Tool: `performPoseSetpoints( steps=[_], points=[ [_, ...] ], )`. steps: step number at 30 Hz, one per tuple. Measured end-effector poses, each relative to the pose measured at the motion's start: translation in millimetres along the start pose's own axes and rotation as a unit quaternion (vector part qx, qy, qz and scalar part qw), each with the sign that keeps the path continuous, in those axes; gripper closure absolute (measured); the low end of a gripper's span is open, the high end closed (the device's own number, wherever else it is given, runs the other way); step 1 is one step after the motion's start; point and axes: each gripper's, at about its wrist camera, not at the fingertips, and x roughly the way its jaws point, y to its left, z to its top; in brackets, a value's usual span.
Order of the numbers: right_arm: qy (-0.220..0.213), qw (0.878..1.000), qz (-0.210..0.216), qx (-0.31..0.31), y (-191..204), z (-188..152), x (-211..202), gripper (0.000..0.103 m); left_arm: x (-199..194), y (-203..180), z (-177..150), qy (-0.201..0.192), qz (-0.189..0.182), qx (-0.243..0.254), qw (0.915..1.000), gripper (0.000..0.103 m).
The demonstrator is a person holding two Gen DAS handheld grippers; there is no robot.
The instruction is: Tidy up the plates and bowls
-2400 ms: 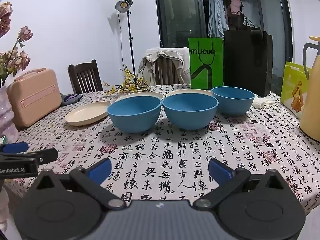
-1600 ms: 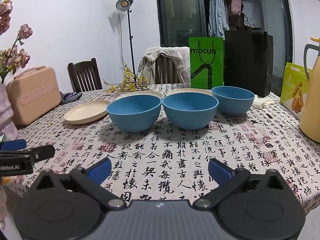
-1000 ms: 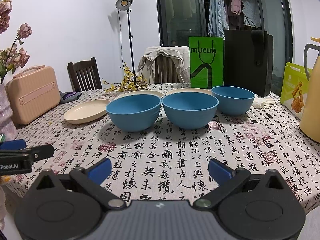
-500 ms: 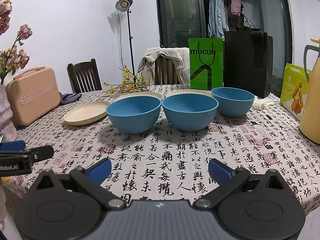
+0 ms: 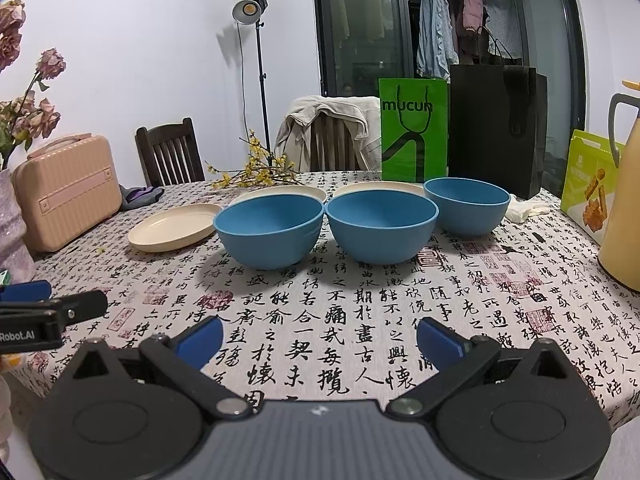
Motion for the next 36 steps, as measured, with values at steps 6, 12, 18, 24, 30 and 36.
performPoseSetpoints(
  steps=[6, 12, 18, 24, 30, 36],
  points=[
    [0.000, 1.000, 0.000, 0.000, 0, 0, 0, 0.000, 0, -2, 2, -0.001, -0.001, -0.003, 1.0000, 0.000],
    [-0.001, 1.000, 0.001, -0.002, 1, 0, 0, 0.000, -3, 2, 1, -0.003, -0.003, -0.005, 1.0000, 0.000],
    [-0.001, 1.000, 0.001, -0.004, 3, 2, -1, 0.000, -4, 2, 1, -0.004, -0.003, -0.006, 1.0000, 0.000],
    [-0.002, 1.000, 0.000, -0.004, 4, 2, -1, 0.000, -4, 2, 2, -0.003, -0.004, -0.007, 1.0000, 0.000],
    [-0.002, 1.000, 0.002, 0.002, 2, 6, 0, 0.000, -7, 3, 7, -0.006, -0.005, -0.009, 0.9999, 0.000],
    [0.001, 1.000, 0.009, 0.008, 2, 13, 2, 0.000, -7, 5, 16, -0.005, -0.006, -0.016, 0.9999, 0.000]
  ],
)
